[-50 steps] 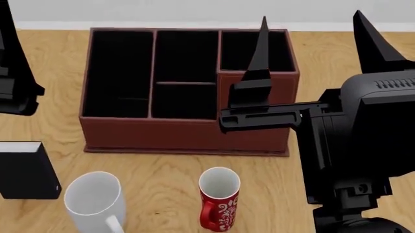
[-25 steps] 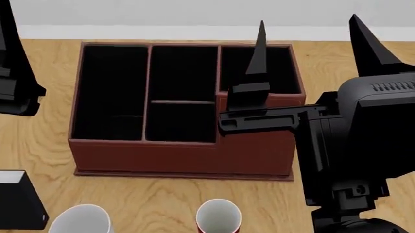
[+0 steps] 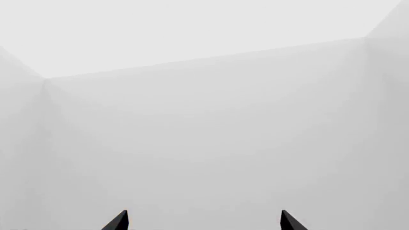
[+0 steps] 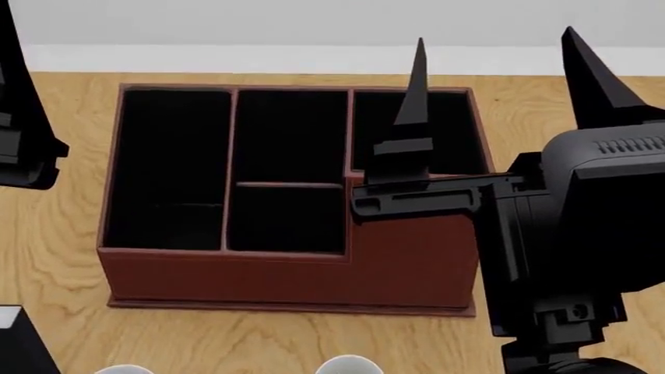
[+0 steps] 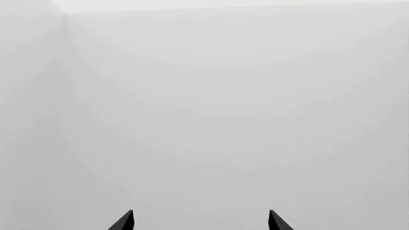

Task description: Pick up the white mug and place it to the right of the caddy.

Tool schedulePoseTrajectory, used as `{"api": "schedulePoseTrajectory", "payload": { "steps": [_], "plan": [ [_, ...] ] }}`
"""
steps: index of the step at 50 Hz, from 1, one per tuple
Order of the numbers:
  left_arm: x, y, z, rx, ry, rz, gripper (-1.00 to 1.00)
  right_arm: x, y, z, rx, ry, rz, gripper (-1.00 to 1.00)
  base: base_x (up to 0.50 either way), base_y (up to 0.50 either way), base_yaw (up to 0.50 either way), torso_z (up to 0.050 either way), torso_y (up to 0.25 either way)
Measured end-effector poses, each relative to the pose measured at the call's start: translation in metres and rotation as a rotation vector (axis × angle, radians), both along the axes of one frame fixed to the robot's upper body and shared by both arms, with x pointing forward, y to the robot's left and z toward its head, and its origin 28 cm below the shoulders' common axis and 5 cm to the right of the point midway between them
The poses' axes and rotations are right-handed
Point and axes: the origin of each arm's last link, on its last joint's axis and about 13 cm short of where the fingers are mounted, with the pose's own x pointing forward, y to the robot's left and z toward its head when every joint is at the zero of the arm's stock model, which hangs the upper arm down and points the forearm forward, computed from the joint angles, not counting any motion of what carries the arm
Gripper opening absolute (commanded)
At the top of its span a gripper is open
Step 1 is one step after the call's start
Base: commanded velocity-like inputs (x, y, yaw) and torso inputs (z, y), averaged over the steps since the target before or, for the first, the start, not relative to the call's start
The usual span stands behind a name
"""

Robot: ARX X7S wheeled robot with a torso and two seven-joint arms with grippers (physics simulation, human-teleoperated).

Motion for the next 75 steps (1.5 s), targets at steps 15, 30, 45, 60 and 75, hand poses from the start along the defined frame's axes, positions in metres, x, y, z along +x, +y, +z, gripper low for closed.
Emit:
{"api": "schedulePoseTrajectory", "payload": {
  "steps": [15, 30, 45, 60, 75],
  "plan": [
    [0.001, 0.001, -0.001, -0.004, 0.002, 0.001, 1.00, 0.000, 0.000, 0.001, -0.001, 0.001, -0.001, 1.00, 0.00, 0.00, 0.00, 0.000, 0.000],
    [-0.001, 0.005, -0.003, -0.012, 0.002, 0.016, 1.00, -0.008, 0.007, 0.009, -0.030, -0.027, 0.020, 1.00, 0.00, 0.00, 0.00, 0.000, 0.000],
    [-0.003, 0.011, -0.004, -0.023, 0.003, 0.049, 1.00, -0.017, 0.025, 0.017, -0.087, 0.037, 0.122, 1.00, 0.00, 0.00, 0.00, 0.000, 0.000],
    [-0.005, 0.013, -0.004, -0.028, 0.001, 0.060, 1.00, -0.018, 0.038, 0.017, -0.134, 0.168, 0.220, 1.00, 0.00, 0.00, 0.00, 0.000, 0.000],
    [-0.007, 0.013, -0.004, -0.028, 0.000, 0.062, 1.00, -0.019, 0.047, 0.009, -0.193, 0.321, 0.286, 1.00, 0.00, 0.00, 0.00, 0.000, 0.000]
  ]
}}
